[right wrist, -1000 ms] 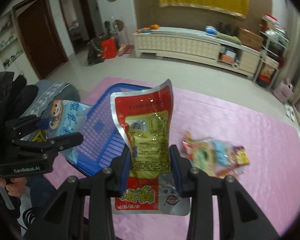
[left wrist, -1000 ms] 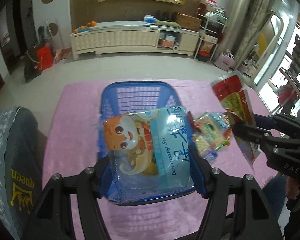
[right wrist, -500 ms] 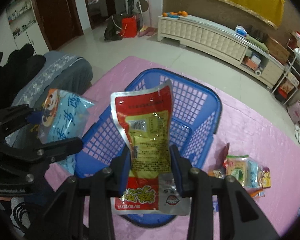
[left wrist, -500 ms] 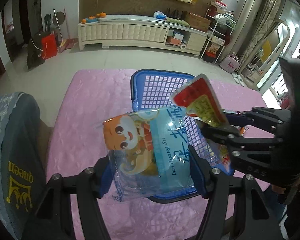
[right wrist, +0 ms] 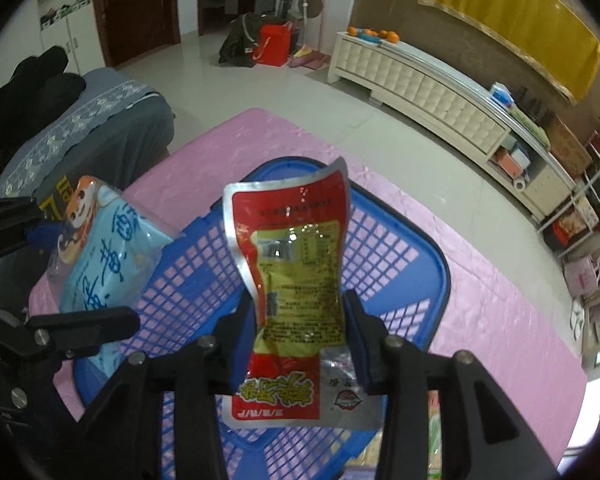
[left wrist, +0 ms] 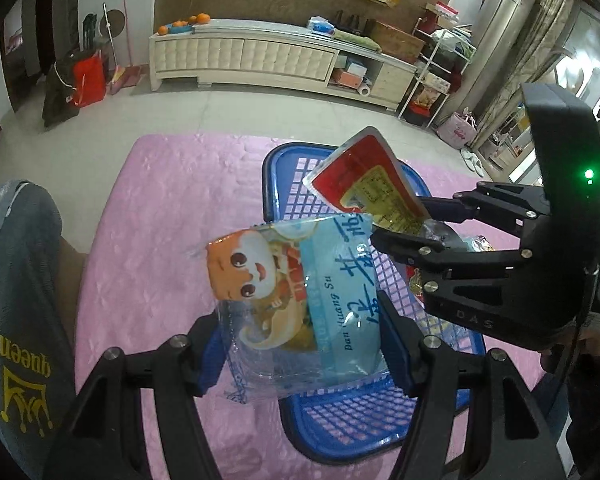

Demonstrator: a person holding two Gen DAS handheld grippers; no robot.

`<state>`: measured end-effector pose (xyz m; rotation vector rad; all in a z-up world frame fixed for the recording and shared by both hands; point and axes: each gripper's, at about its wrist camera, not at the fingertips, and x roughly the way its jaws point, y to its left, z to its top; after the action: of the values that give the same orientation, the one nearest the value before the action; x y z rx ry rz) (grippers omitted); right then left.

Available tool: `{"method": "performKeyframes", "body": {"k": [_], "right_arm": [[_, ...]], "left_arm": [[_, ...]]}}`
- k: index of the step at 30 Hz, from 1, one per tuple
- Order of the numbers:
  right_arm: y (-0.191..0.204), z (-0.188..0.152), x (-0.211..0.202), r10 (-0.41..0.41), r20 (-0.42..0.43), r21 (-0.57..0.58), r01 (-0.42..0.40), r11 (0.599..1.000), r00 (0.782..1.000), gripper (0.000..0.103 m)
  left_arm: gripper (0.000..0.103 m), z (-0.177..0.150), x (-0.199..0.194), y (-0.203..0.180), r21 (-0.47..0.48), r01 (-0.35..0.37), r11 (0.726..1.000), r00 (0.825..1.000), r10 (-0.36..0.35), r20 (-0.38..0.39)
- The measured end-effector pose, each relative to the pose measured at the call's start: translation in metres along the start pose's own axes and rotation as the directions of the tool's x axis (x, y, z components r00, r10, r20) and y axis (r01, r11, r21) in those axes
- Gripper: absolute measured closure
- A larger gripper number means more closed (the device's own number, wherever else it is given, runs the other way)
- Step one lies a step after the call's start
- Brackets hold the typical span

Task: Organize snacks
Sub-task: 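Carry both bags over the blue basket and release them inside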

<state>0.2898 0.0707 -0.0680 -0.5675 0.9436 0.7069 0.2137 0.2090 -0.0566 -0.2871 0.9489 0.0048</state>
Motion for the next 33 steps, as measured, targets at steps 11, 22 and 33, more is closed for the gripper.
{"method": "performKeyframes", "body": {"k": [11, 22, 33], "right_arm": [[-0.015, 0.001, 0.006, -0.142, 0.096, 0.021, 0.140, 0.990, 0.985, 0.010], [-0.035, -0.041, -0.044, -0.071, 0.057, 0.149, 0.062, 0.987, 0.996, 0.010], [-0.057, -0.085, -0.065, -0.052, 0.032, 0.245, 0.042, 0.969, 0.998, 0.010]], "left_arm": [[0.040, -0.002, 0.002, -0.013, 0.011, -0.054, 0.998, 0.998, 0.055, -0.034], [0.039, -0.009, -0.005, -0.049, 0.066, -0.052, 0.996, 0.997, 0.056, -0.056], [0.039, -0.016, 0.013, -0.083, 0.102, -0.016, 0.995, 0.994, 0.027, -0.102]]}}
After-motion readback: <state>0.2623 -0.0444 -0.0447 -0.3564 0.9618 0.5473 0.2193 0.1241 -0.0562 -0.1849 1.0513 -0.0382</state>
